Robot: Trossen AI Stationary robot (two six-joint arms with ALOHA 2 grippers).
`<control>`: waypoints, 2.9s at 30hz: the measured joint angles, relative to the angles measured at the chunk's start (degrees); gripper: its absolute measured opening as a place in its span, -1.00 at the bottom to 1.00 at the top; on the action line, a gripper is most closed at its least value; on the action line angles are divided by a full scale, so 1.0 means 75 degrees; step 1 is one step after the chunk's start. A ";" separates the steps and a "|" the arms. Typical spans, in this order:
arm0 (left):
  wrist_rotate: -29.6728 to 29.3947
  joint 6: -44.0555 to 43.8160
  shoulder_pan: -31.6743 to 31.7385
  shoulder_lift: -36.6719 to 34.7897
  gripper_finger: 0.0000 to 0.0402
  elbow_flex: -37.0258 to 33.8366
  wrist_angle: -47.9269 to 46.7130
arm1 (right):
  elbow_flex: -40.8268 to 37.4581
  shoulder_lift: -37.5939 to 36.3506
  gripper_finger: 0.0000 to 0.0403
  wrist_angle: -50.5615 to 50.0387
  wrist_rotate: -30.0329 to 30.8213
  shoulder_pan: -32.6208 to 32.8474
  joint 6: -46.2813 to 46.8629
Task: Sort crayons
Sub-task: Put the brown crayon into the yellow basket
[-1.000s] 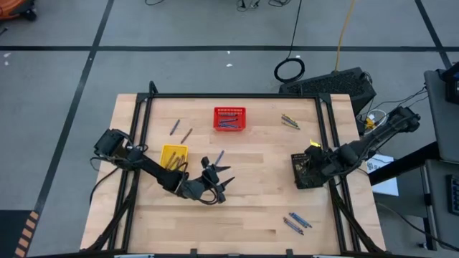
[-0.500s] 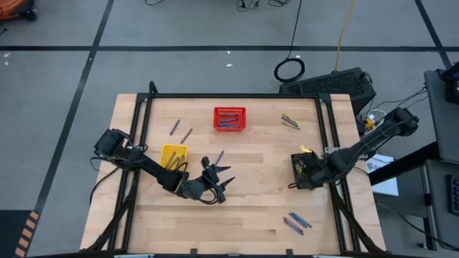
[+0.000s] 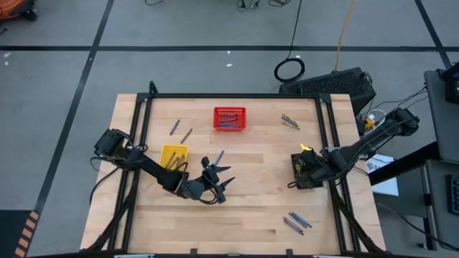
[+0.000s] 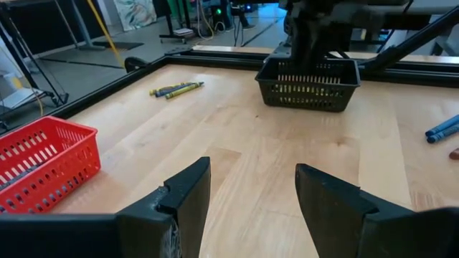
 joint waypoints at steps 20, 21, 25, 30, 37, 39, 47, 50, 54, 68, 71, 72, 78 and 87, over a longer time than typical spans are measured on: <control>0.0000 -0.0007 -0.0001 0.0003 0.04 0.0000 -0.0006 | 0.0269 0.1192 -0.48 0.6669 -0.0854 0.1213 -0.4882; -0.0001 -0.0008 -0.0002 0.0003 0.04 0.0000 -0.0006 | 0.0272 0.1396 -0.48 0.6794 -0.0993 0.1305 -0.4847; -0.0003 -0.0001 0.0000 0.0003 0.04 0.0000 -0.0068 | 0.0272 0.2206 -0.48 0.6846 -0.1267 0.1408 -0.4478; -0.0946 -0.0425 -0.0124 -0.0811 0.04 0.0058 -0.1288 | 0.0271 0.2852 -0.48 0.6855 -0.1192 0.0919 -0.4475; -0.0808 -0.3301 0.0343 -0.2932 0.03 0.0324 -0.6071 | 0.0269 0.3434 -0.48 0.7152 0.0187 0.0154 -0.5098; -0.0315 -0.4050 0.0723 -0.3283 0.03 0.0332 -0.7351 | 0.0269 0.3608 -0.48 0.7442 0.0383 0.0026 -0.5340; 0.1855 -0.4961 0.3216 -0.3363 0.03 0.0321 -0.9912 | 0.0269 0.4215 -0.48 0.9278 0.0362 -0.0099 -0.6576; 0.2390 -0.4528 0.4107 -0.3112 0.03 0.0321 -1.0038 | 0.0272 0.4306 -0.48 0.9686 0.0363 -0.0099 -0.6742; 0.2985 -0.4031 0.5028 -0.2655 0.03 0.0321 -1.0036 | 0.0269 0.4319 -0.48 0.9719 0.0376 -0.0105 -0.6880; 0.4132 -0.3195 0.6592 -0.1425 -0.15 0.0318 -0.9956 | 0.0269 0.4325 -0.48 0.9764 0.0371 -0.0102 -0.6886; 0.4350 -0.3110 0.6691 -0.1344 -0.28 0.0344 -0.9885 | 0.0269 0.4325 -0.48 0.9761 0.0368 -0.0102 -0.6886; 0.4416 -0.3060 0.6715 -0.1338 -0.33 0.0344 -0.9872 | 0.0269 0.4325 -0.48 0.9763 0.0368 -0.0102 -0.6886; 0.4540 -0.2566 0.6712 -0.1320 -0.70 0.0335 -0.9574 | 0.0269 0.4325 -0.48 0.9764 0.0368 -0.0102 -0.6886; 0.4427 -0.2366 0.6451 -0.1881 -0.96 0.0306 -0.9611 | 0.0269 0.4015 -0.48 0.9235 0.0362 0.0071 -0.6859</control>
